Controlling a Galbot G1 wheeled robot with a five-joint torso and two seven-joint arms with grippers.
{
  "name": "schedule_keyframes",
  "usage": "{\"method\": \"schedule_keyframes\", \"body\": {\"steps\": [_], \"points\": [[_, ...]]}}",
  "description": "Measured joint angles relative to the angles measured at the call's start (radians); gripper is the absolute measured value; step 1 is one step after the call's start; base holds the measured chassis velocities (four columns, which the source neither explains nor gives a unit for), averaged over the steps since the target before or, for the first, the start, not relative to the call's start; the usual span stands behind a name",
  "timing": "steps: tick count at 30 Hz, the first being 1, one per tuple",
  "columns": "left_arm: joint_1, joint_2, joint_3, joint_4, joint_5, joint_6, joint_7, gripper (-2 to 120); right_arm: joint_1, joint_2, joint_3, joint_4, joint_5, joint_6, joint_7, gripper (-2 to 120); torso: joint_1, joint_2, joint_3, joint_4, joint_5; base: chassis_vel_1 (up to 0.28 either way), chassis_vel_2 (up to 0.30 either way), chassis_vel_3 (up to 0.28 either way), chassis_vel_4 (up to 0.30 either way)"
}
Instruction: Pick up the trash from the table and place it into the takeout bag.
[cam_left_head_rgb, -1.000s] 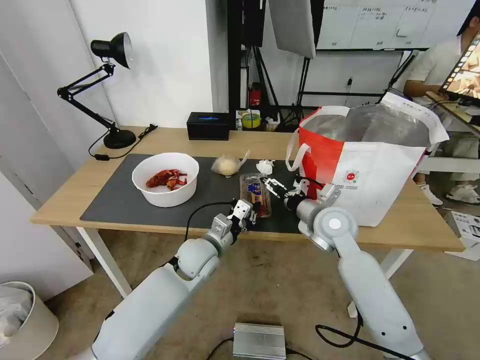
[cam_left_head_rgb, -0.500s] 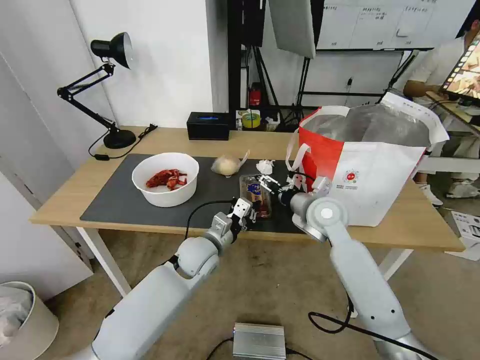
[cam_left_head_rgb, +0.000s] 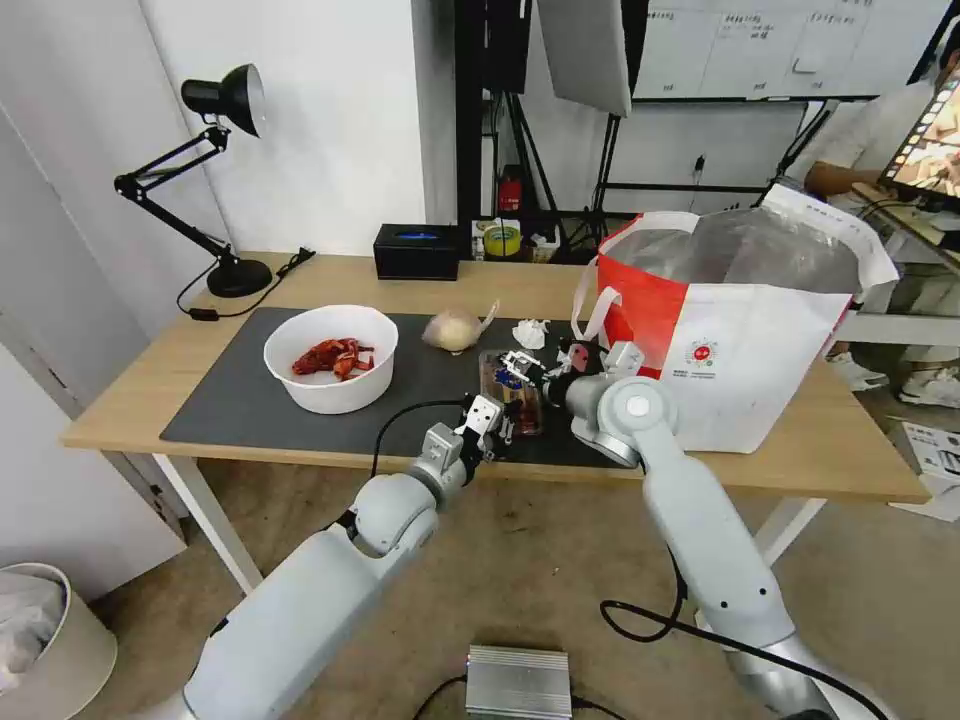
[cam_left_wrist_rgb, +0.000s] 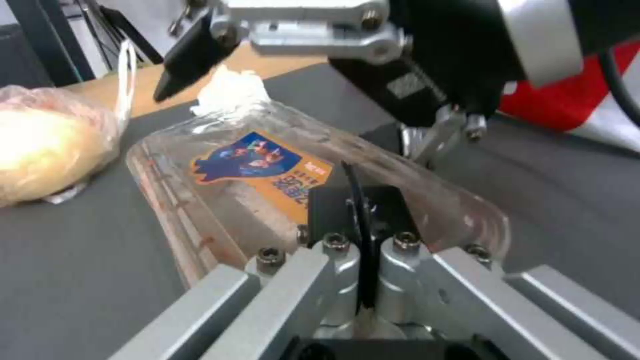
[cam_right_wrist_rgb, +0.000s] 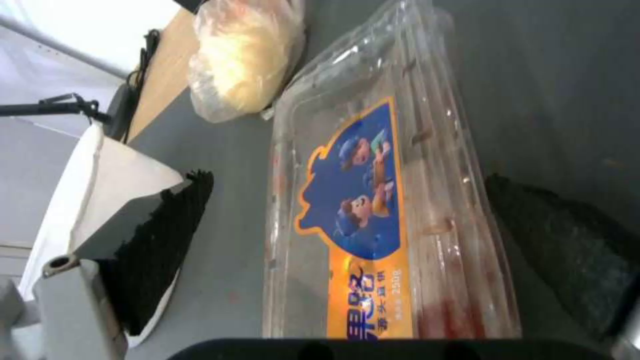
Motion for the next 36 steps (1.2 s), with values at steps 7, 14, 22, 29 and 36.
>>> {"method": "schedule_keyframes", "body": {"steps": [7,14,22,29,36], "points": [[0.006,-0.001,-0.001,0.0,0.001,-0.001,-0.001,0,0.009,0.012,-0.002,-0.018,-0.001,-0.014,-0.002,100,0.0,0.0,0.0,0.0001,0.0,0.0,0.0,0.0,0.0],[0.008,-0.006,-0.001,0.002,0.004,-0.005,-0.001,0,0.019,0.018,-0.002,-0.039,-0.004,-0.026,-0.005,100,0.0,0.0,0.0,-0.0001,-0.0001,0.0,0.0,0.0,0.0],[0.014,-0.008,-0.003,0.002,0.006,-0.007,0.0,0,0.023,0.036,0.001,-0.054,-0.009,-0.031,-0.009,100,0.0,0.0,0.0,-0.0004,-0.0002,0.0,0.0,0.0,0.0],[0.018,-0.008,-0.004,0.0,0.008,-0.008,0.0,0,0.019,0.043,0.002,-0.054,-0.024,-0.032,-0.018,100,0.0,0.0,0.0,-0.0003,0.0,0.0,0.0,0.0,0.0],[0.019,-0.008,-0.004,-0.001,0.008,-0.009,0.0,0,0.01,0.032,0.0,-0.029,-0.024,-0.033,-0.021,100,0.0,0.0,0.0,0.0005,0.0003,0.0,0.0,0.0,0.0]]}}
